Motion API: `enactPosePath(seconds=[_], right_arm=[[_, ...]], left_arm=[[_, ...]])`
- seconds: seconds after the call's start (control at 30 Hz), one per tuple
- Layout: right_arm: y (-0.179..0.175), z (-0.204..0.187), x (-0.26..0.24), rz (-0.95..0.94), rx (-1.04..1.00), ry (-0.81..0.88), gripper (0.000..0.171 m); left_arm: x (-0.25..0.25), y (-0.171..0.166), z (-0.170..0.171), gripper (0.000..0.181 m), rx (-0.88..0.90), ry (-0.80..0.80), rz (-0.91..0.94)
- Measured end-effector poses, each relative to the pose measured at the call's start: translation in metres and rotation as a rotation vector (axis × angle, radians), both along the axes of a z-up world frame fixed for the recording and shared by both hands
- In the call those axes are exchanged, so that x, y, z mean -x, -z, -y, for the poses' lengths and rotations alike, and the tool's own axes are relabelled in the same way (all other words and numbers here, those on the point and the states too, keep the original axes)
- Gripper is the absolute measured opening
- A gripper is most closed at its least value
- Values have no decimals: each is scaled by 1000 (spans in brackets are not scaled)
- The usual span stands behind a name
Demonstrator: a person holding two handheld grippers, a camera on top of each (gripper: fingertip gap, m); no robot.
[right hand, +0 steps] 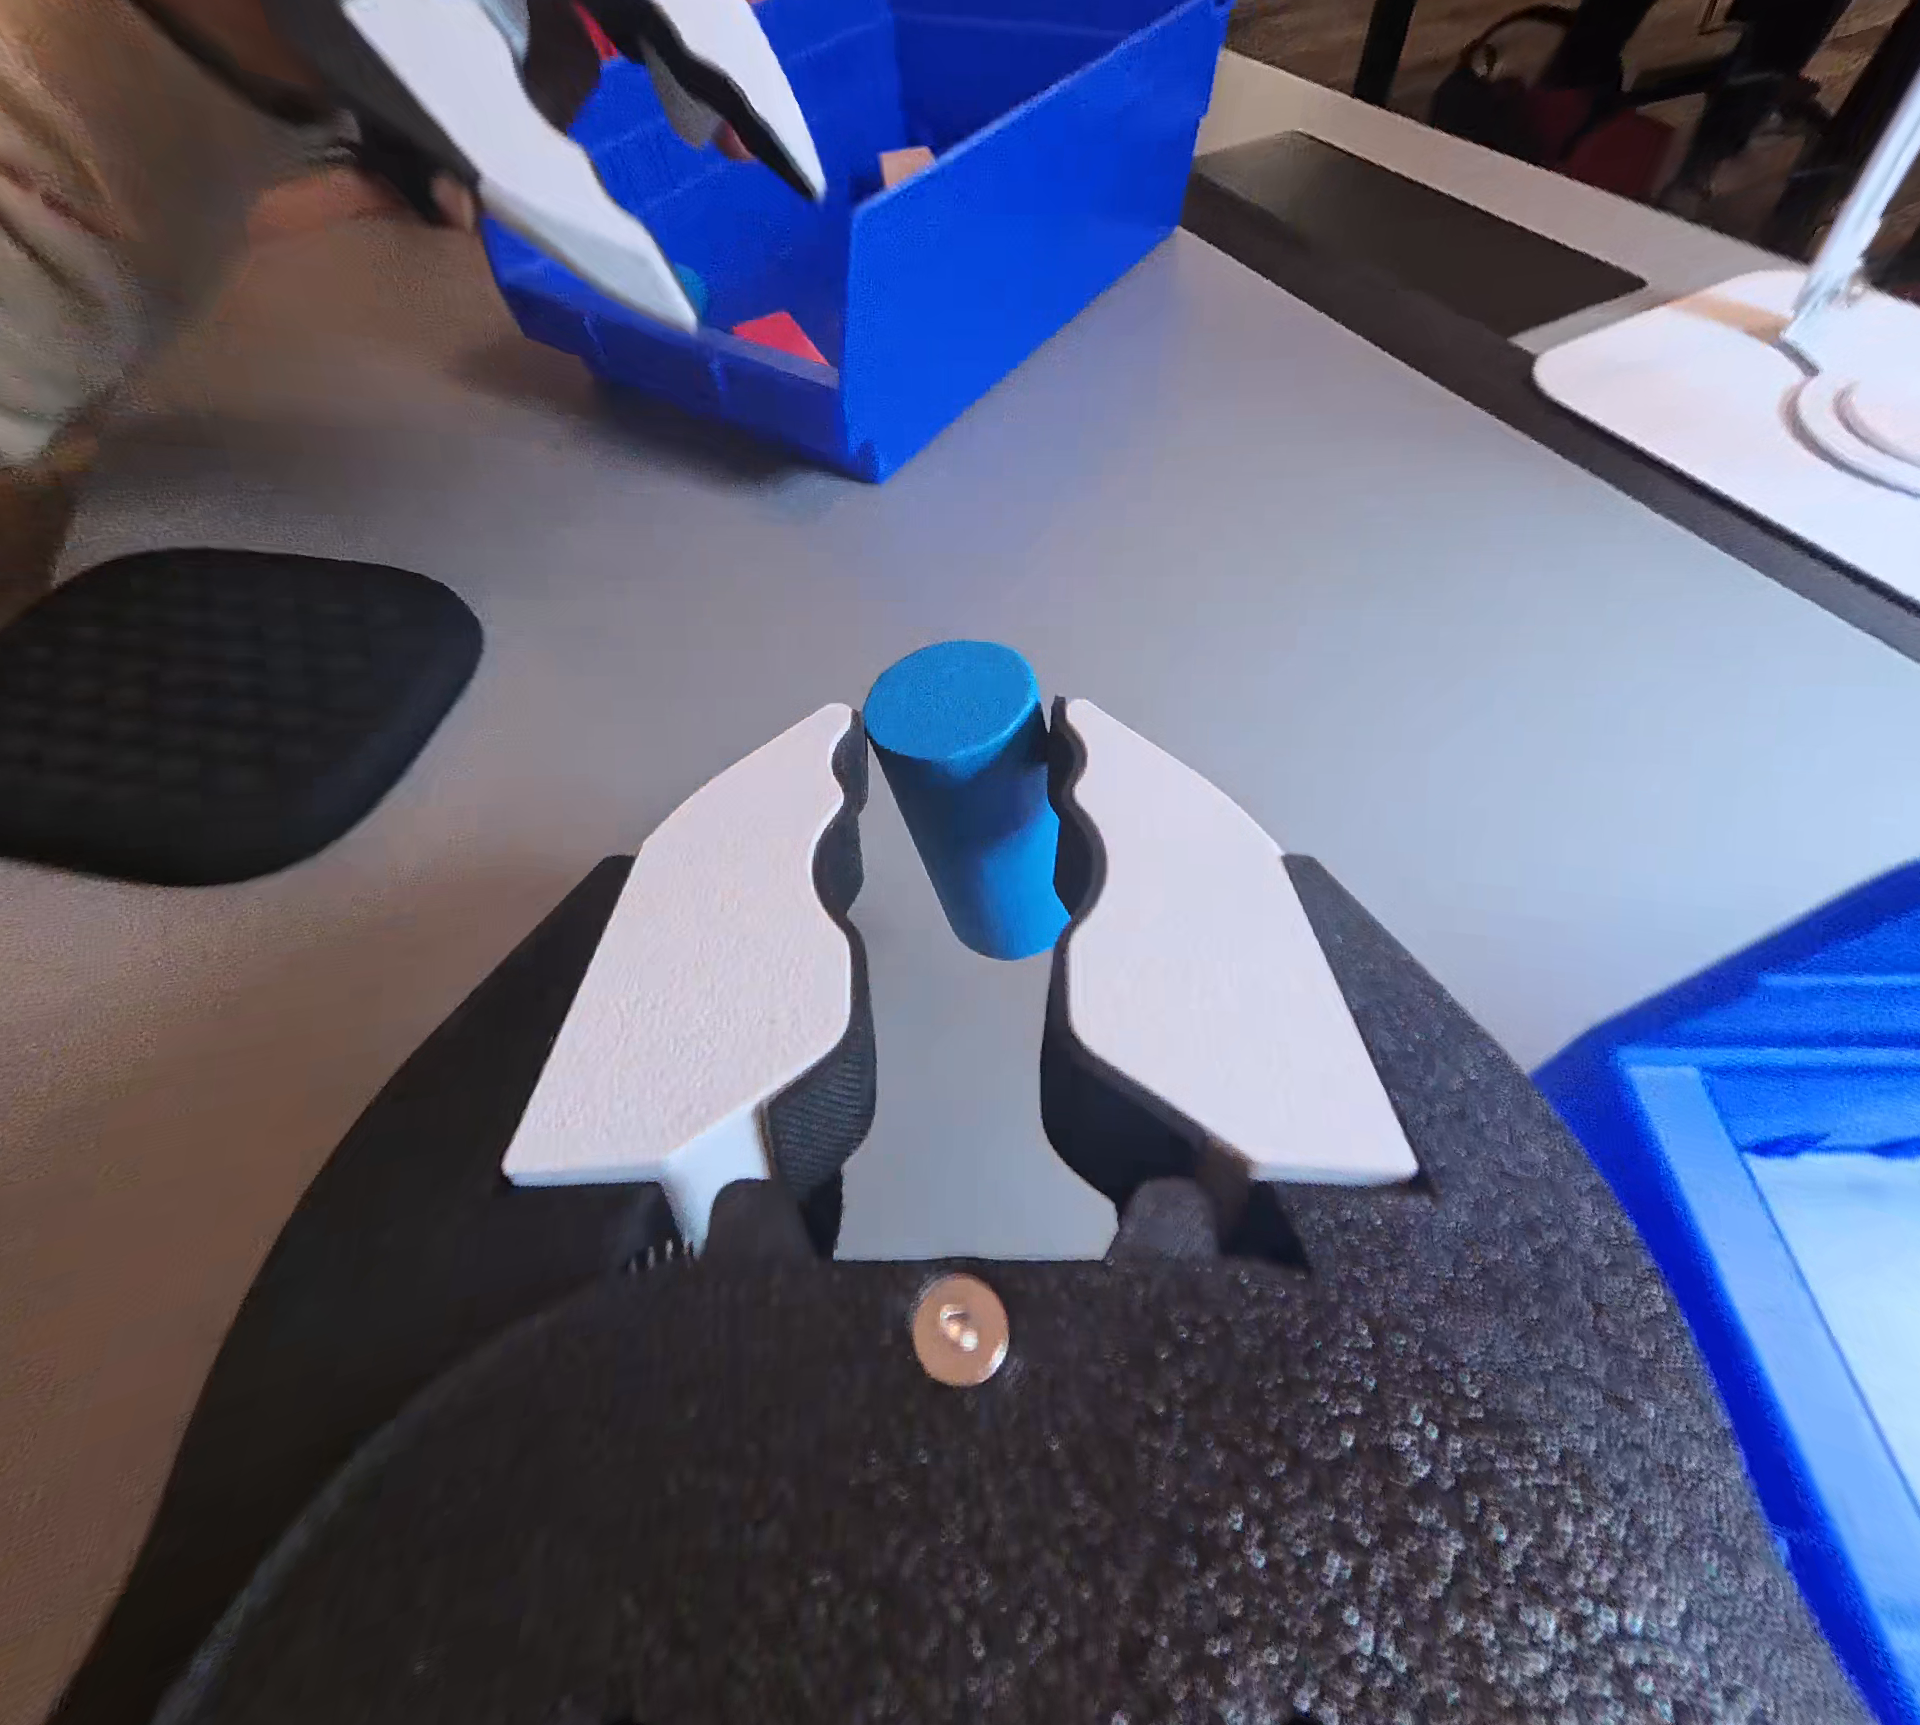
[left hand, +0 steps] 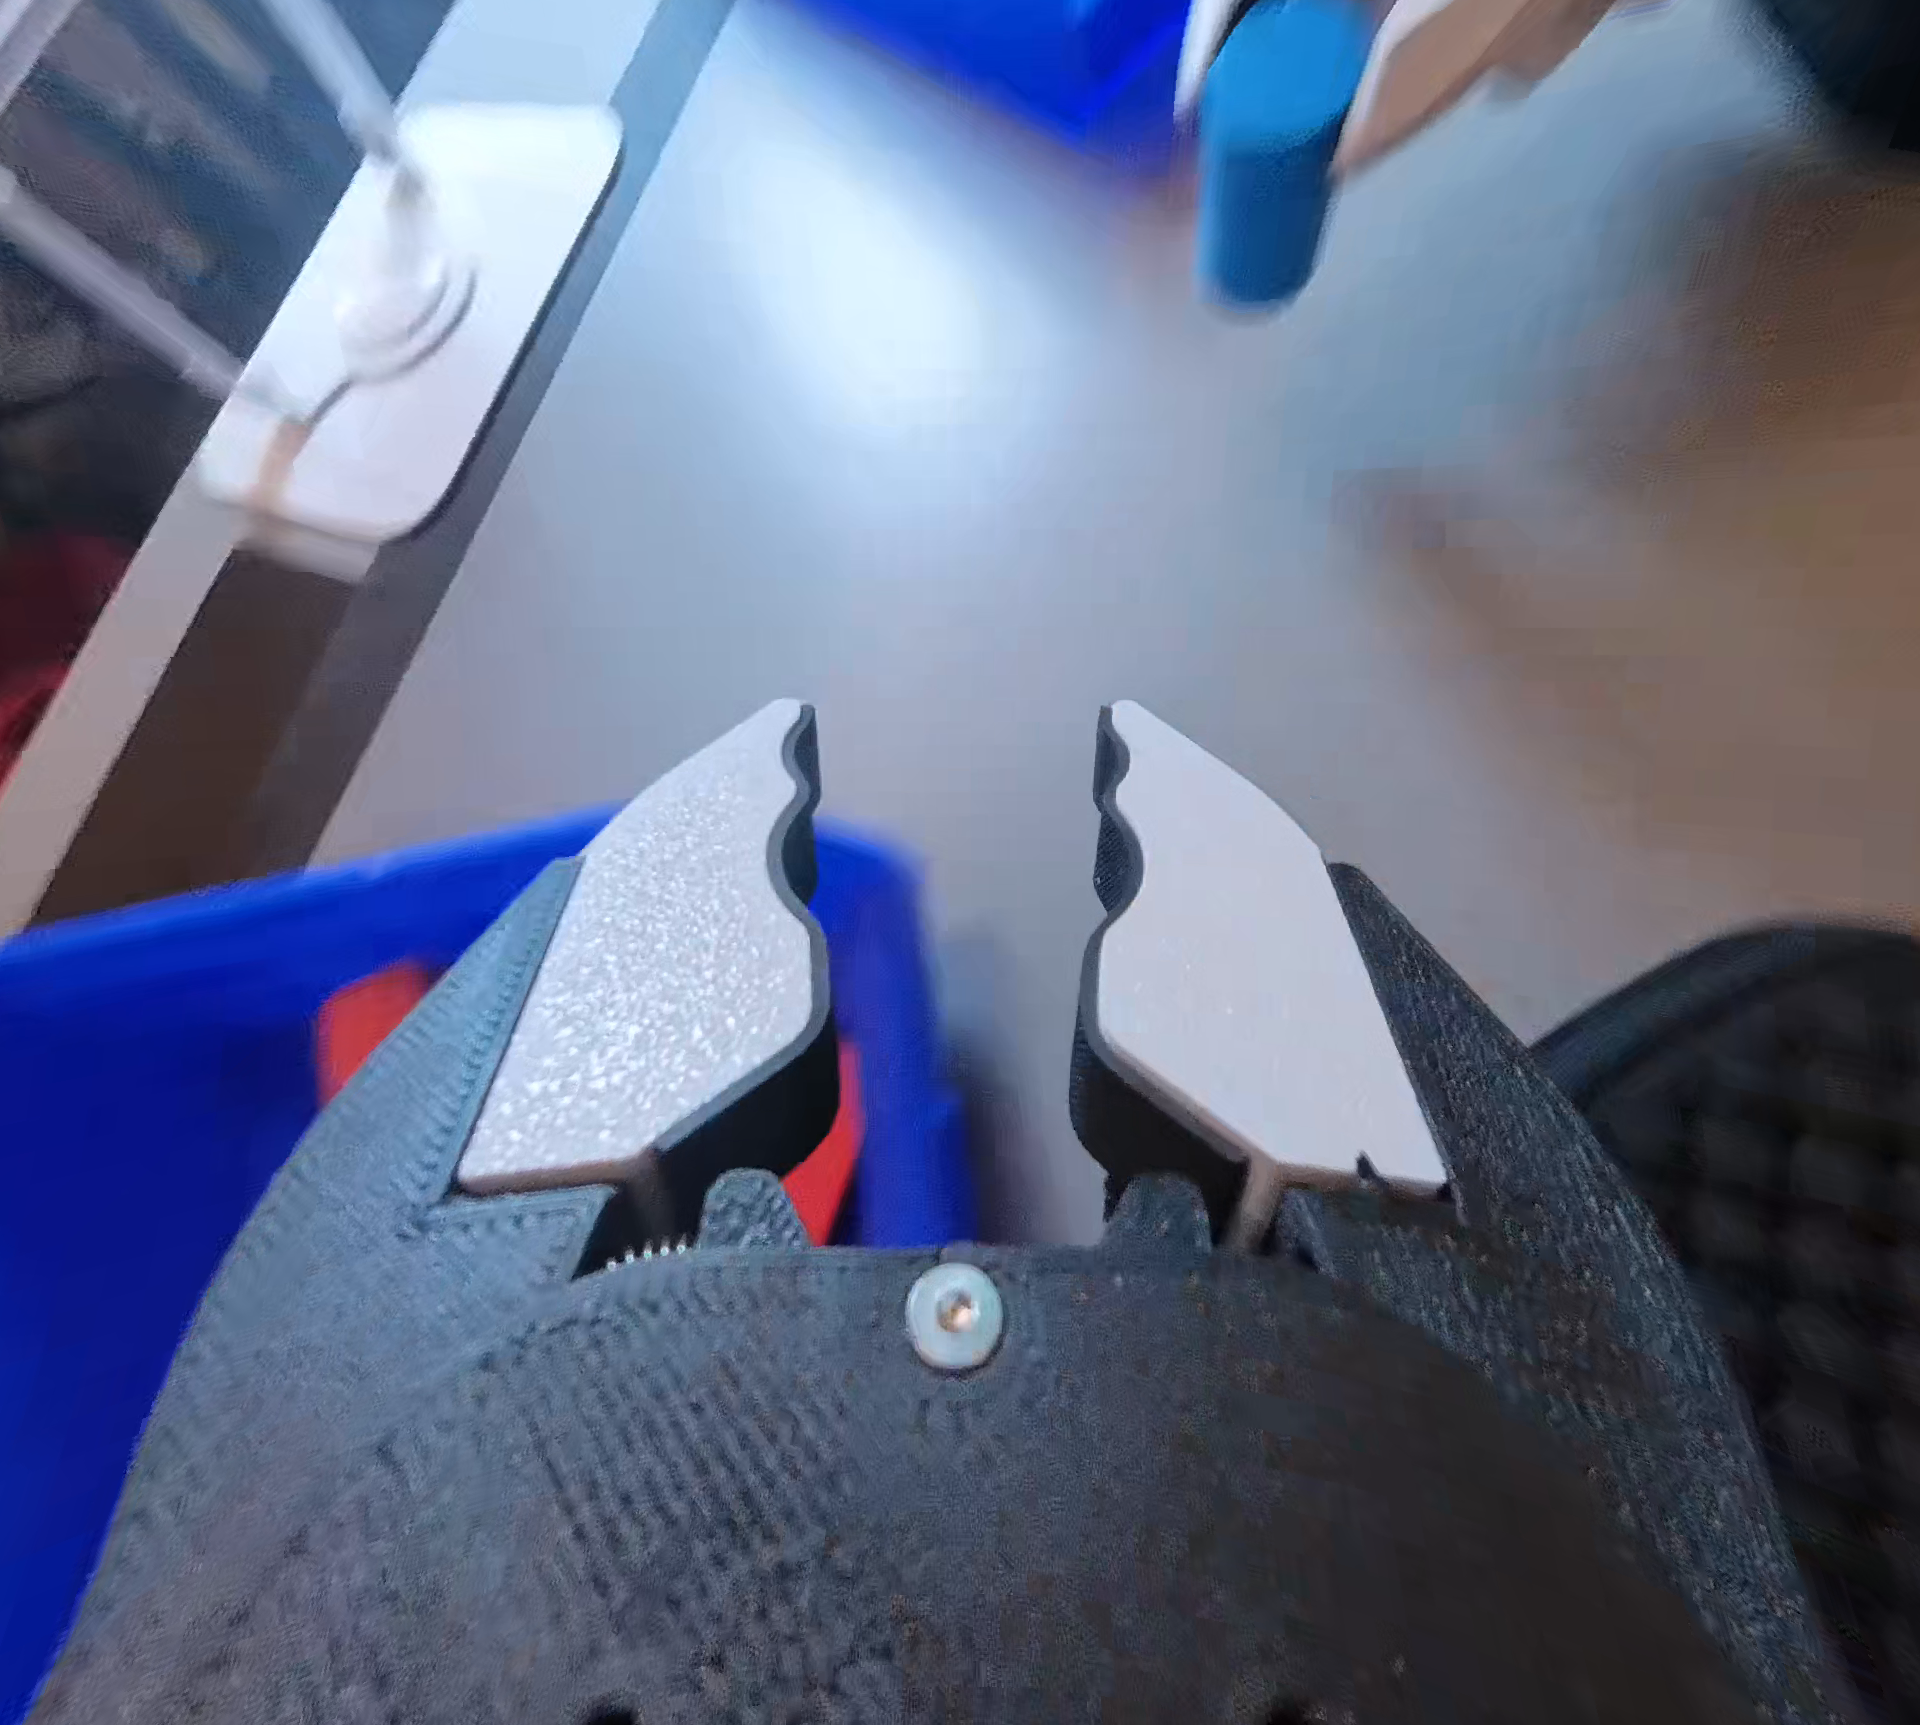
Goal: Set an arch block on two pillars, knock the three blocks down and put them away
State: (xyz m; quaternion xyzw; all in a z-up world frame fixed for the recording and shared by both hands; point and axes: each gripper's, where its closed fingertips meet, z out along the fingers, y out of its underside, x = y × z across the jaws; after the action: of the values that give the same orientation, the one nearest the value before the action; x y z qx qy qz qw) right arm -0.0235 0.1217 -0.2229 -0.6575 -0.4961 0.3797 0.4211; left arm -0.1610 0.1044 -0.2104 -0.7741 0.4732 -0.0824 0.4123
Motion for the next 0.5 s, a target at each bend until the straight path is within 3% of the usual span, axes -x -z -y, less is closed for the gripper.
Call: enactPosePath(seconds=[0.13,0.2,0.37,0.5], right_arm=[[27,-10,-6,24,40,-12,33],[38,-10,-10,73,49,-27,34],[41,-9,-20,103,80,-36,34],[49,-9,-26,143,88,-38,42]], left_arm=[[112,28,-4,40,216,-95,-344],[145,44,11,41,377,-59,-425],[180,64,50,51,698,29,-559],[187,72,58,46,786,84,-703]])
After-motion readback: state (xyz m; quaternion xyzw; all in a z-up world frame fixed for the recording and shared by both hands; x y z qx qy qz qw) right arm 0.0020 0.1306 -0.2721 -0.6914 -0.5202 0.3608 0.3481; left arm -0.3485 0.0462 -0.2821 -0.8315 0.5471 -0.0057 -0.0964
